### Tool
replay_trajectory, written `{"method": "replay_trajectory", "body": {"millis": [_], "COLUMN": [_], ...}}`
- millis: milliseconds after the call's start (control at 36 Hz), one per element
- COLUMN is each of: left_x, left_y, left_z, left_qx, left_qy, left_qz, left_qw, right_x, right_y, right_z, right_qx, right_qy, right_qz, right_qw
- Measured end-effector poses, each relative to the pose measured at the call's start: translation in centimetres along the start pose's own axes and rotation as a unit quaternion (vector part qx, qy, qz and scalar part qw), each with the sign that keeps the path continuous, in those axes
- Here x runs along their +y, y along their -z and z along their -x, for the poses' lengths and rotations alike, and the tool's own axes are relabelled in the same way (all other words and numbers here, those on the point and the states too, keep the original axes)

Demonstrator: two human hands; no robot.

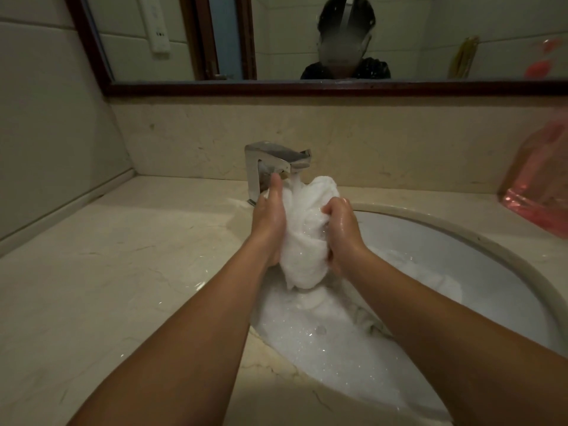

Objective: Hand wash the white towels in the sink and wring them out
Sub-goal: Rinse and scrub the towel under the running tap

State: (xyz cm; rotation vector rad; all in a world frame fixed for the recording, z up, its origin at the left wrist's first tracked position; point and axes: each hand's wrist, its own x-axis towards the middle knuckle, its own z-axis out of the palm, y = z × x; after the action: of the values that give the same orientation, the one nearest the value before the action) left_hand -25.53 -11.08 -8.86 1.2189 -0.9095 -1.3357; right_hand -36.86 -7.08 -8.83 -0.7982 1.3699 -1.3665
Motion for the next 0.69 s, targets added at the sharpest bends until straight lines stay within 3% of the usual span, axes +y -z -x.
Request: {"method": "replay_trajectory", "body": {"millis": [194, 306, 444, 556, 694], "left_x": [1.4, 1.2, 0.8, 0.5, 0.4], "left_y": [-0.2, -0.6, -1.6, -2.5, -2.4], "left_z": [2.7, 2.9, 4.1, 4.7, 4.7], "left_qx": [0.041, 0.019, -0.011, 0.023, 0.035], "left_qy": [-0.06, -0.044, -0.072, -0.135, -0.135], "left_qz": [-0.043, -0.081, -0.167, -0.16, -0.158], "left_qw": [0.996, 0.996, 0.983, 0.977, 0.978], "right_x": [-0.9, -1.0, 0.1, -0.6, -0.3], "right_y": [-0.7, -0.9, -0.6, -0.3, -0.8], "right_z": [-0.2, 0.2, 0.3, 0.4, 0.5], "right_qx": [-0.037, -0.053, 0.022, 0.08, 0.126], "right_qy": [0.075, 0.089, 0.093, 0.135, 0.151], "right_qz": [0.007, 0.032, 0.024, 0.043, 0.056], "right_qw": [0.996, 0.994, 0.995, 0.987, 0.979]}}
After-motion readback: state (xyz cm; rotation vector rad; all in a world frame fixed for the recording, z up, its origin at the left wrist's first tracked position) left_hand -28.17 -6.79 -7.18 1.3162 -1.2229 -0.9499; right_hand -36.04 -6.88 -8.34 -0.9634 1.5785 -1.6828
